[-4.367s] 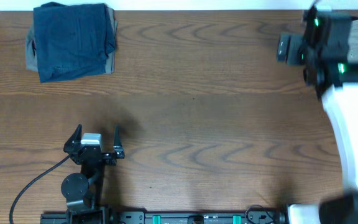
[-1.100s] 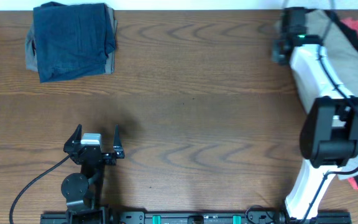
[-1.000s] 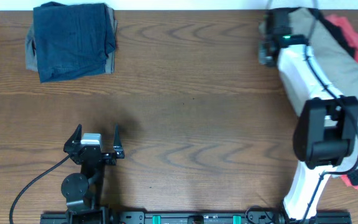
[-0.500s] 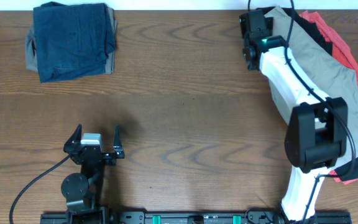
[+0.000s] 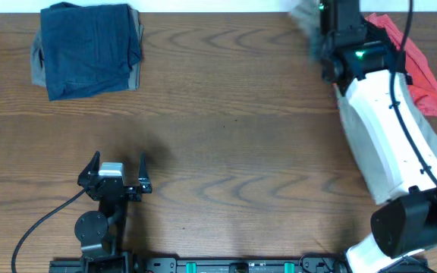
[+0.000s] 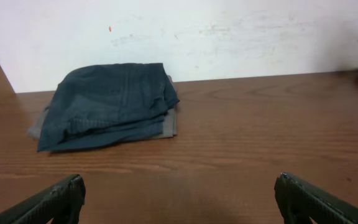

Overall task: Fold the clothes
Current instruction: 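Drag the khaki pants left and lay them flat mid-table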

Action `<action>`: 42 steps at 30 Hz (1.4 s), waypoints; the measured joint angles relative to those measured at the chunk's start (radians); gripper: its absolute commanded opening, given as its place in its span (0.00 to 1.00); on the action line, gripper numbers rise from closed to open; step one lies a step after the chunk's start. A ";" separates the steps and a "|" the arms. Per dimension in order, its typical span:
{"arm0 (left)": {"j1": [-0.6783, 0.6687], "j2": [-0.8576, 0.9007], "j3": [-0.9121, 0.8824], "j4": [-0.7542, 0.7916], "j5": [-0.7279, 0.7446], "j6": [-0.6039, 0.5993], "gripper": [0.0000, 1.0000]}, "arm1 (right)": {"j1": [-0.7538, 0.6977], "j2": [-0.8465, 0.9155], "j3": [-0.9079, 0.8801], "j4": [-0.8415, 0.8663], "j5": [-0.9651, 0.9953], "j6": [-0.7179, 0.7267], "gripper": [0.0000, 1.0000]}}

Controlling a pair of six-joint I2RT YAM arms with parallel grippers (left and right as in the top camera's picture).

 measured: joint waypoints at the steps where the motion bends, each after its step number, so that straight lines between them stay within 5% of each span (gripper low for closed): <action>1: 0.000 0.000 0.000 0.000 0.000 0.000 0.98 | 0.018 0.005 0.000 -0.011 -0.038 0.000 0.01; 12: 0.000 0.000 0.000 0.000 0.000 0.000 0.98 | 0.291 0.106 -0.001 -0.079 -0.389 0.029 0.01; 23: 0.000 0.000 0.000 0.000 0.000 0.000 0.98 | 0.595 0.317 -0.003 0.026 -0.558 0.131 0.02; 28: 0.000 0.000 0.000 0.000 0.000 0.000 0.98 | 0.684 0.319 -0.005 0.030 -0.576 0.156 0.42; 30: 0.000 0.000 0.000 0.000 0.000 0.000 0.98 | 0.684 0.319 -0.002 0.007 -0.569 0.154 0.69; 37: 0.000 0.000 0.000 0.000 0.000 0.000 0.98 | 0.493 0.253 0.001 -0.093 -0.525 0.154 0.73; 40: 0.000 0.000 0.000 0.000 0.000 0.000 0.98 | 0.348 0.197 0.006 -0.096 -0.512 0.140 0.99; 42: 0.000 0.000 0.000 0.000 0.000 0.000 0.98 | 0.248 0.172 0.013 -0.093 -0.490 0.109 0.99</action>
